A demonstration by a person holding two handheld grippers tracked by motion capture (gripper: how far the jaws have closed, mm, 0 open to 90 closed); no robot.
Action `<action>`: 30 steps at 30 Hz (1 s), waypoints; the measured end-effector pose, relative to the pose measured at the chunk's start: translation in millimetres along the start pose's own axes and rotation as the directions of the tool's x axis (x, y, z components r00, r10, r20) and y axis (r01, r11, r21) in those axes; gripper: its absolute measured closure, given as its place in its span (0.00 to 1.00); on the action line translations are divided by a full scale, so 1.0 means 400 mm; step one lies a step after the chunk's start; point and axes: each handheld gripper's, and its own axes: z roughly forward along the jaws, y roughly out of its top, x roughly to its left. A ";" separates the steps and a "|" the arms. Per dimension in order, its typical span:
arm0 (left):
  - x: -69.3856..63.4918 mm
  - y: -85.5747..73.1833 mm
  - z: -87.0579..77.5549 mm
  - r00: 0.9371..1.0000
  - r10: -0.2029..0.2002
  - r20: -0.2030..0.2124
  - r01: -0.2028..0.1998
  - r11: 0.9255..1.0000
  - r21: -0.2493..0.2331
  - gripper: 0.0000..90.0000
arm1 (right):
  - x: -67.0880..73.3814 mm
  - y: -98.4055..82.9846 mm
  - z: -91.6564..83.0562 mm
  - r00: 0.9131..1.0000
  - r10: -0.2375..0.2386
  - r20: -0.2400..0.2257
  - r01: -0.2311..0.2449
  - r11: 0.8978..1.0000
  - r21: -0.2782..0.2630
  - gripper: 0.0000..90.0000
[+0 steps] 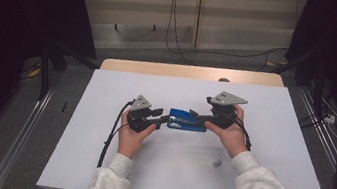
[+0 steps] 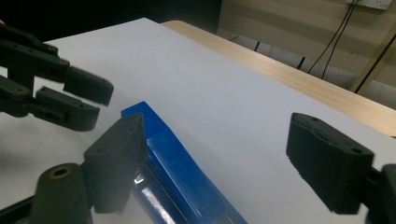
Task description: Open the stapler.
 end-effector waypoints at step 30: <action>-0.001 -0.023 0.058 0.999 -0.047 0.009 0.046 0.994 0.100 0.98 | 0.056 -0.008 0.164 0.980 -0.086 -0.177 0.108 0.987 0.120 0.40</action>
